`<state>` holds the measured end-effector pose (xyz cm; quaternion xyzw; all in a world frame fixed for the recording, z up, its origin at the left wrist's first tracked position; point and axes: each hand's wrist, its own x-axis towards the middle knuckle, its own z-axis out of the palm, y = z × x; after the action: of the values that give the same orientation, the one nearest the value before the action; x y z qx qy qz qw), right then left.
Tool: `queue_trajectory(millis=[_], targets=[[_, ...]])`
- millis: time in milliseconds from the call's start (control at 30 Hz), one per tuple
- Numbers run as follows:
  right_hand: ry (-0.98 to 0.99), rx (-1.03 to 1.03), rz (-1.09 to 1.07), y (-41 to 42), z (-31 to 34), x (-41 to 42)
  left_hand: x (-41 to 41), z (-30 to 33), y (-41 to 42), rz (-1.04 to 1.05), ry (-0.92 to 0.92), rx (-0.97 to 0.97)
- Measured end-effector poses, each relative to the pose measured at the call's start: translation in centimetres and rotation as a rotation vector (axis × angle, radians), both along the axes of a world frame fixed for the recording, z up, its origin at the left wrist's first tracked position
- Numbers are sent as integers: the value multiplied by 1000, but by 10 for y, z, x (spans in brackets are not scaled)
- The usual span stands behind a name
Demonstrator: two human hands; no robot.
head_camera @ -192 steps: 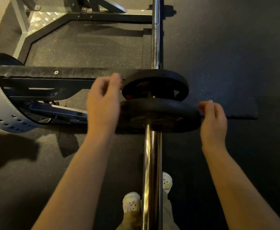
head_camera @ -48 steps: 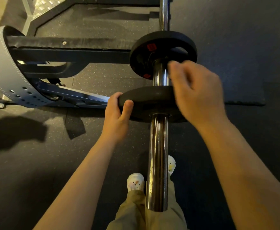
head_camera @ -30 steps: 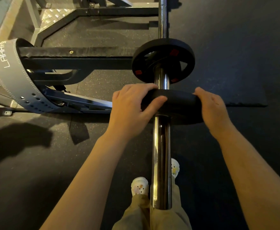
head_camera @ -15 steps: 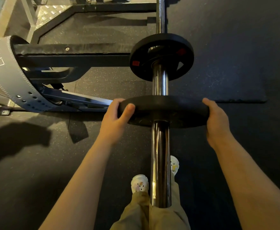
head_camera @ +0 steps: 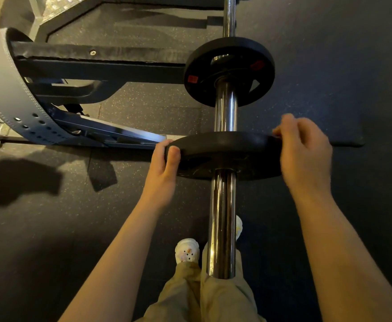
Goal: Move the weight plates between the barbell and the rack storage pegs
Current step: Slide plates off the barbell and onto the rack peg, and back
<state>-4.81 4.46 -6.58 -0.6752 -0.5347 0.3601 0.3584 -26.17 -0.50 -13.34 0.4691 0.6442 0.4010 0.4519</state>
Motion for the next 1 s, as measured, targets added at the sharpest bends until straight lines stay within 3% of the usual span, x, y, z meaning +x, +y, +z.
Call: queue_trajectory(millis=[100,167,200,300,500,567,667,833,1000], targets=[[-366,87,308,5,8,-44,-2,-2,-6,-1,5,-27],[-584,176,301,5,2,-59,-3,2,-7,-17,51,-37],[-598,242,245,3,0,-60,-5,6,-6,-32,89,-37],[-452,304,181,-6,-10,-46,-14,16,-2,-130,266,11],[0,116,14,-9,-25,-15,2,41,5,-187,637,153],[175,9,-50,-6,-30,-1,7,49,5,-191,553,261],[379,-212,-133,-3,-42,19,11,54,6,-164,272,304],[545,-319,-354,-19,-57,21,9,37,14,-127,190,82],[493,-301,-272,-19,-53,25,0,25,2,-8,65,-135]])
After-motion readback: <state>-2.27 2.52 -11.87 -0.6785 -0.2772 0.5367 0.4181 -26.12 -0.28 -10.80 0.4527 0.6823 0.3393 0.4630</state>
